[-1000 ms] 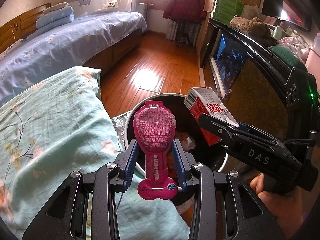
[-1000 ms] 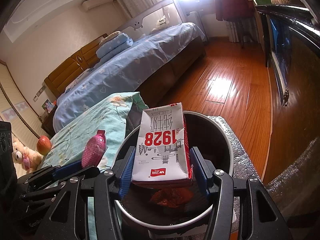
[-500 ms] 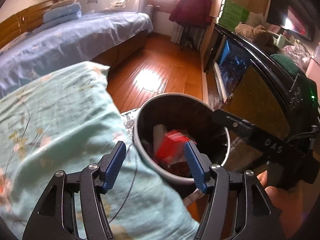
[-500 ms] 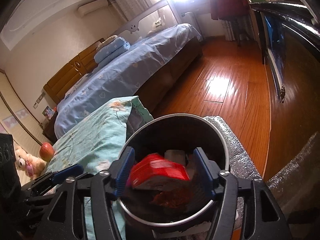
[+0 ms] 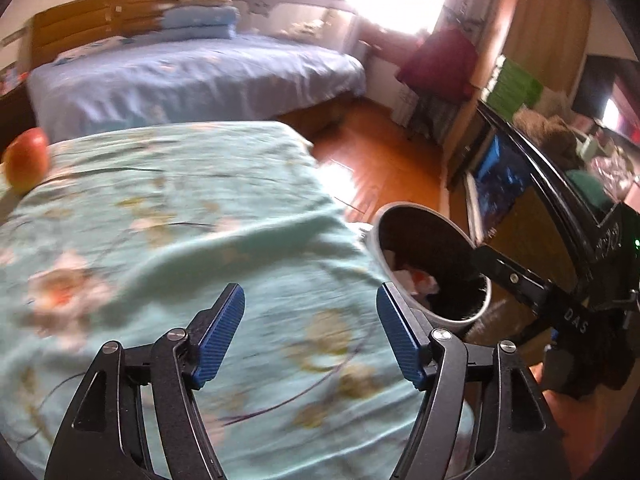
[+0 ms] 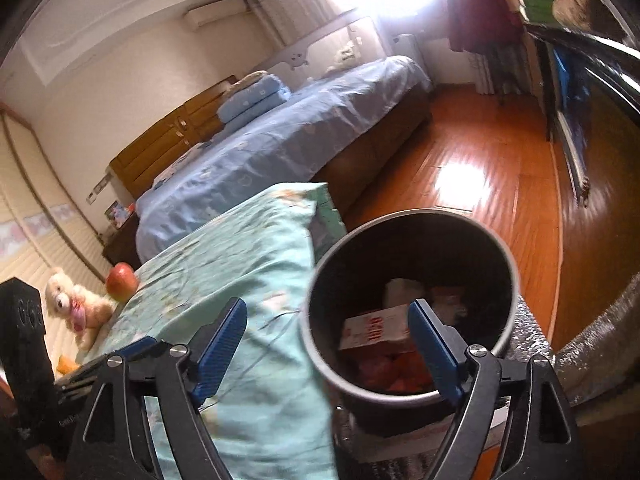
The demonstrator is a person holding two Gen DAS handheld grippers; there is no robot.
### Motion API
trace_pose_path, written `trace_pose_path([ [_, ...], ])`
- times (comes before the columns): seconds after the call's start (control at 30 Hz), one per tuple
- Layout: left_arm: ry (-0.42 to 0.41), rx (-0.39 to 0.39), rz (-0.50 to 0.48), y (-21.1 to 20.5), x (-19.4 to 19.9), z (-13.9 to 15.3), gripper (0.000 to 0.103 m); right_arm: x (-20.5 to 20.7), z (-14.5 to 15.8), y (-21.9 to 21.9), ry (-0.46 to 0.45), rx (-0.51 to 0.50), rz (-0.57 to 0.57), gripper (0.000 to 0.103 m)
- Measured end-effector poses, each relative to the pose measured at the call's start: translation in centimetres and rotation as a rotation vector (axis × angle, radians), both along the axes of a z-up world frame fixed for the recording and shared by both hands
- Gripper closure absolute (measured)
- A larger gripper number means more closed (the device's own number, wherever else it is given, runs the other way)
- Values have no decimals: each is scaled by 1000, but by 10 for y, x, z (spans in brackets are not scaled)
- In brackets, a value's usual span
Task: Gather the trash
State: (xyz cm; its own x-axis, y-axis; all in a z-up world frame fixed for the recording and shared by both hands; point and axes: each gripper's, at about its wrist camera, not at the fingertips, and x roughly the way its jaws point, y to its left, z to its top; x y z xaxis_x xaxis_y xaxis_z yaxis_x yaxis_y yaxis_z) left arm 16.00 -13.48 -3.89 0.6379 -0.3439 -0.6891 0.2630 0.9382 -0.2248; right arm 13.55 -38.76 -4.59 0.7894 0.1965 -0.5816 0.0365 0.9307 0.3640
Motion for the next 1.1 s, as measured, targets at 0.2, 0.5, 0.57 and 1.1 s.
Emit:
trace_pose_path([
  [0.2,-36,-12,95,46,-18,3,32,-8,6,44,-36,-43,57,18],
  [0.5,-116,-32,174,86,-44,27,31,-23,41,89,-168,-132,104,16],
  [0.57,-159,-17,199,93,-52,35,23,-28,51,94,-207,-151,102,7],
  [1.1,-342,123,330,107,-81,43,1,-36,56,121,-337,-257,80,0],
])
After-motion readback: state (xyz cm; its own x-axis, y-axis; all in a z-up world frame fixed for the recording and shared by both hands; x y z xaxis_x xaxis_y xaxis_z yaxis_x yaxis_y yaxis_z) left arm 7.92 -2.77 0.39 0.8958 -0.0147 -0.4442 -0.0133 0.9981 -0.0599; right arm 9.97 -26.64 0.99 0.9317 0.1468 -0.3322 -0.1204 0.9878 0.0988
